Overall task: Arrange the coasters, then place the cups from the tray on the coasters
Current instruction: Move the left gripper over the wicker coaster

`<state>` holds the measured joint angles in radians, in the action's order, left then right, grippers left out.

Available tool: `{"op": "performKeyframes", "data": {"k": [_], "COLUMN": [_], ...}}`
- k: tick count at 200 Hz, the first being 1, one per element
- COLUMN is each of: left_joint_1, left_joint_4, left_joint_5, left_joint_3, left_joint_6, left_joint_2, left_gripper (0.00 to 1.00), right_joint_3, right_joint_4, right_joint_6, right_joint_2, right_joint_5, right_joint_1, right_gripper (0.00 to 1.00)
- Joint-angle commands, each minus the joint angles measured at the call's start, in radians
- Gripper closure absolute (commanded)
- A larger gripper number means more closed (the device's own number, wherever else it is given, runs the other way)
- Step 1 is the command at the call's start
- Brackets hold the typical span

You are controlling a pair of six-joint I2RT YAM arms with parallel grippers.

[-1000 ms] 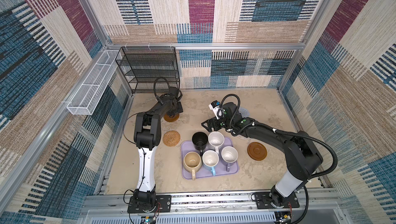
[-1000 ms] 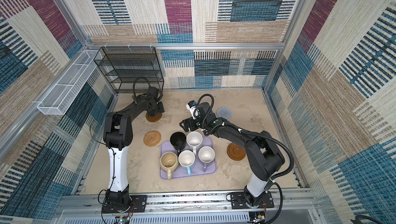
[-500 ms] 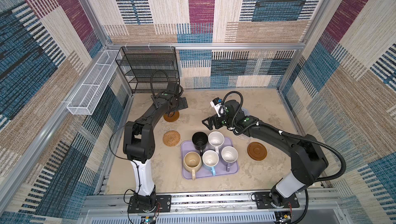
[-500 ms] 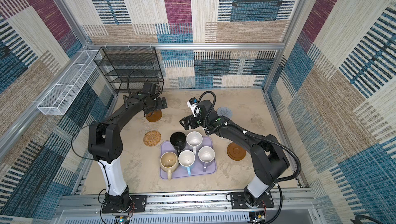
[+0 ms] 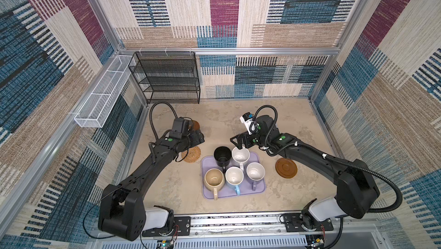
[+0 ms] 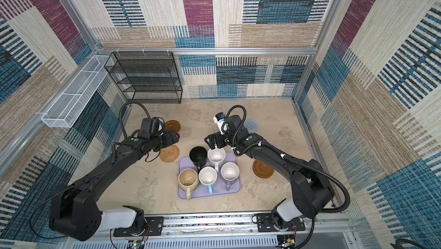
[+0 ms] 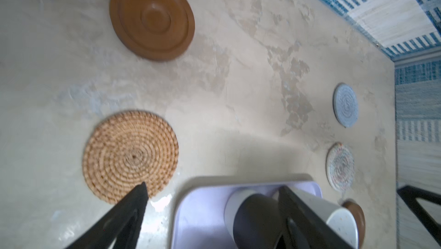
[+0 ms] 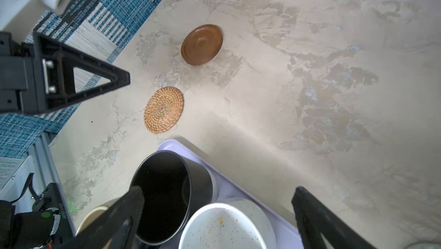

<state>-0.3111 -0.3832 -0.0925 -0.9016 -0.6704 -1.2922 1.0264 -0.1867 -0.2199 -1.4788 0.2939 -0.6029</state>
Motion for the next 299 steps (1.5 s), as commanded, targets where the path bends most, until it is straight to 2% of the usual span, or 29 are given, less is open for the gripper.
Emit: {"op": "performKeyframes", "data": {"k": [1, 17, 32, 48, 81, 116, 163, 220, 299], "left_joint_1": [-0.066, -0.130, -0.135, -0.134, -0.133, -0.129, -0.097, -0.061, -0.024], "left_joint_4": [0.058, -0.048, -0.169, -0.193, -0.248, -0.217, -0.148, -0.082, 0.011], "left_joint_5": [-0.021, 0.102, 0.188, 0.252, 0.262, 0.363, 0.342, 0.310, 0.221], "left_joint_3": [0.090, 0.065, 0.013, 0.017, -0.017, -0.010, -0.054, -0.079, -0.044], "left_joint_6": [-0.123, -0.071, -0.012, 0.022, 0.070, 0.068, 0.077, 0.062, 0.067], "left_joint_2": [0.055, 0.079, 0.090, 0.115, 0.089, 0.041, -0.163, -0.322, -0.386], "left_gripper": [0.14, 0.14, 0.14, 0.15, 0.19, 0.23, 0.24, 0.29, 0.35], "right_joint_3": [-0.029, -0.034, -0.029, -0.034, -0.018, -0.062, -0.070, -0.044, -0.037], "right_joint_4": [0.082, 0.093, 0.080, 0.081, 0.031, 0.005, -0.028, -0.028, 0.043], "right_joint_6": [-0.065, -0.084, -0.084, -0.081, -0.070, -0.072, -0.068, -0.073, -0.130], "right_joint_2": [0.010, -0.001, -0.005, 0.014, 0.071, 0.140, 0.152, 0.163, 0.043], "right_joint_5": [0.078, 0.073, 0.049, 0.005, -0.047, -0.065, -0.077, -0.081, -0.023], "right_joint_1": [0.000, 0.000, 0.000, 0.000, 0.000, -0.001, 0.000, 0.000, 0.000], "right_gripper": [0.01, 0.01, 0.02, 0.02, 0.03, 0.03, 0.03, 0.04, 0.04]}}
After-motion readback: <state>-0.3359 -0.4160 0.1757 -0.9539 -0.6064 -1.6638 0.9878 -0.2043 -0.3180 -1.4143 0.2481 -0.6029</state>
